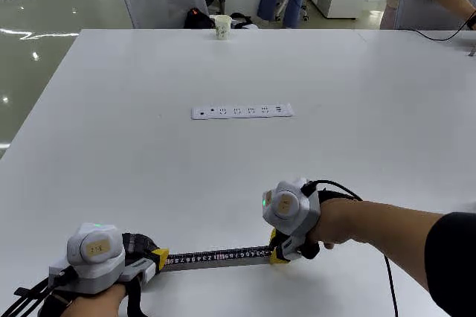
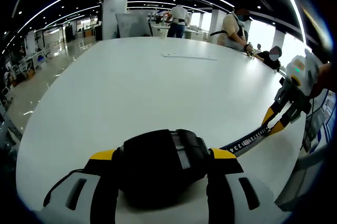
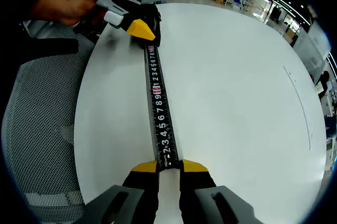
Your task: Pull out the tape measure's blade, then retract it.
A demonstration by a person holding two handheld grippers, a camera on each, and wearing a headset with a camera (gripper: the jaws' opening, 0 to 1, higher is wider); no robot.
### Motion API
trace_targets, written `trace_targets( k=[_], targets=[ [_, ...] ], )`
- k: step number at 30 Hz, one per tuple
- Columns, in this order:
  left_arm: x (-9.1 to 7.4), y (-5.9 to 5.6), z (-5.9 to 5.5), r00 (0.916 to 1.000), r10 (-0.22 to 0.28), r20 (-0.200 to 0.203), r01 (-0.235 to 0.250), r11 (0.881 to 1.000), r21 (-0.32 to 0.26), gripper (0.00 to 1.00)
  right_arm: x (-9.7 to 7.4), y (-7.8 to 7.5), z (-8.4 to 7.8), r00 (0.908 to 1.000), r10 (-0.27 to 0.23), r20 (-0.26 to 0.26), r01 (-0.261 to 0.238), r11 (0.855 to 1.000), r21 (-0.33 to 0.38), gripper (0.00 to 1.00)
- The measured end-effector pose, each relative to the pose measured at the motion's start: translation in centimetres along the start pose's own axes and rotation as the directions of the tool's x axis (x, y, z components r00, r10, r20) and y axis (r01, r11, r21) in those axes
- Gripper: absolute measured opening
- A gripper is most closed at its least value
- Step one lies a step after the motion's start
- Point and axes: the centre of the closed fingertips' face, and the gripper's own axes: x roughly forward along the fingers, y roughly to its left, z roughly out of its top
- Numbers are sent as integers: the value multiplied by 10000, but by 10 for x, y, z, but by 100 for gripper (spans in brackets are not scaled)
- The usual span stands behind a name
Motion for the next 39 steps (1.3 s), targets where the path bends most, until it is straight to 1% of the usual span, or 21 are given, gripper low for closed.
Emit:
trace_targets(
  k=[25, 39],
  targets=[
    [0, -1, 0, 10000, -5, -76, 5, 10000, -25, 64, 2, 1, 9, 9999, -15, 114, 14, 9999, 131, 11],
    [0, -1, 1, 10000, -9, -83, 9, 10000, -26, 64, 4, 2, 14, 9999, 22, 160, -23, 10000, 68, 11]
  ],
)
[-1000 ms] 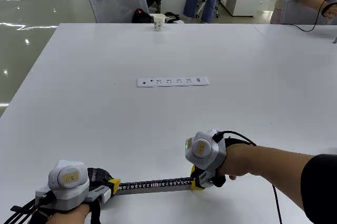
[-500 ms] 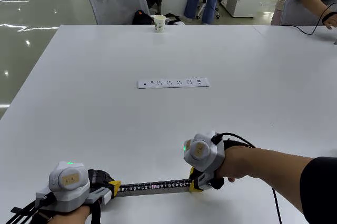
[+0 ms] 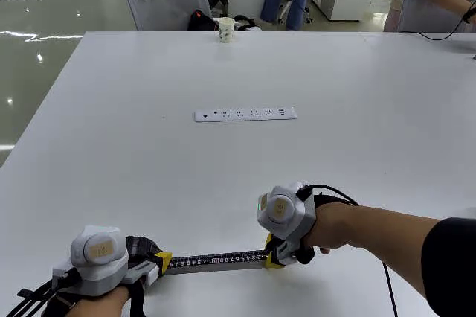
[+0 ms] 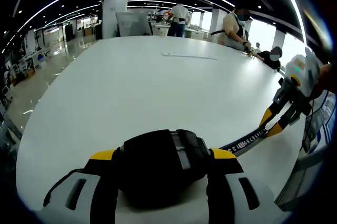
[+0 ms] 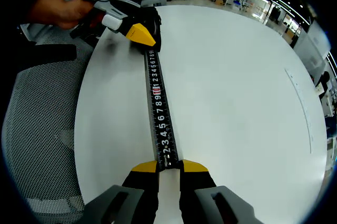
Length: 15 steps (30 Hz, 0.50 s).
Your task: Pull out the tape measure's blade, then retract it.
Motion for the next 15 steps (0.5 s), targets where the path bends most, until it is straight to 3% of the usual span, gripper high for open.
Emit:
trace_targets(
  k=[15],
  targets=[
    [0, 0, 0, 10000, -12, -22, 12, 10000, -26, 64, 3, 1, 4, 10000, 21, -32, -21, 9998, -219, 12]
  ],
)
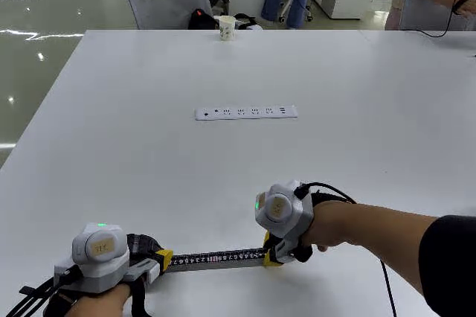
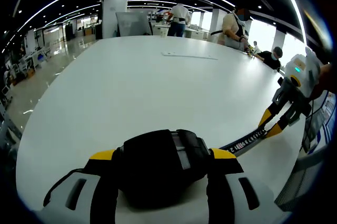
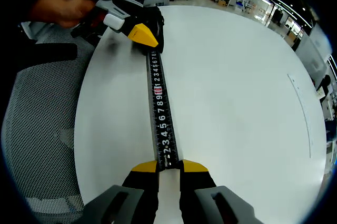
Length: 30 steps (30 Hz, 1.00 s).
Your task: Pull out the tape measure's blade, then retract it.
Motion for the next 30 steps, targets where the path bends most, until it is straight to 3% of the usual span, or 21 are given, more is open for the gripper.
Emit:
trace_targets(
  k=[30],
  targets=[
    [-1, -1, -2, 10000, -12, -88, 12, 10000, 47, 63, 4, 3, 9, 10000, -5, -34, 3, 9992, -405, 12]
  ],
)
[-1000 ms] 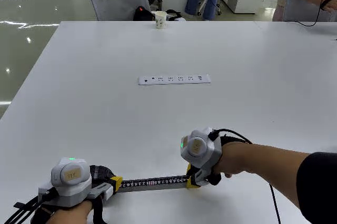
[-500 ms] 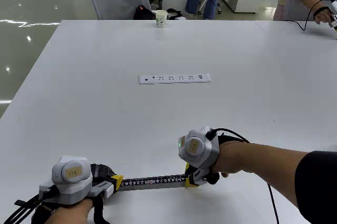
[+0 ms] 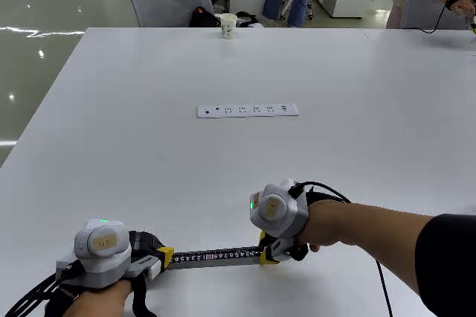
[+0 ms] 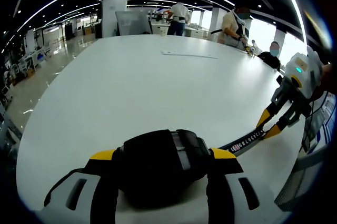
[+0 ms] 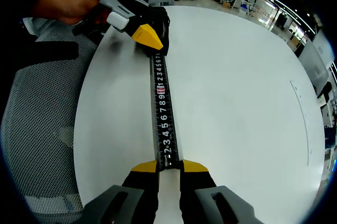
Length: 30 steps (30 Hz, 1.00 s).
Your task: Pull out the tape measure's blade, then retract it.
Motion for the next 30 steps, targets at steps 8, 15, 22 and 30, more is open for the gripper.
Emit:
trace_targets(
  k=[8, 15, 22, 30],
  targets=[
    [-1, -1, 0, 10000, -4, -31, 5, 10000, 8, 63, 1, 0, 3, 10000, 18, 51, -19, 9999, 144, 12],
    [-1, -1, 0, 10000, 3, -53, -3, 10000, 44, 64, 2, 0, 7, 9999, 4, 139, -7, 9998, 211, 12],
    [0, -2, 0, 9999, -13, -104, 13, 10000, 32, 64, 4, 0, 10, 9999, 34, 165, -37, 9998, 174, 12],
    [0, -1, 0, 9999, -29, -155, 29, 10000, 28, 64, 6, 0, 15, 9997, 89, 218, -92, 9999, 135, 12]
  ],
)
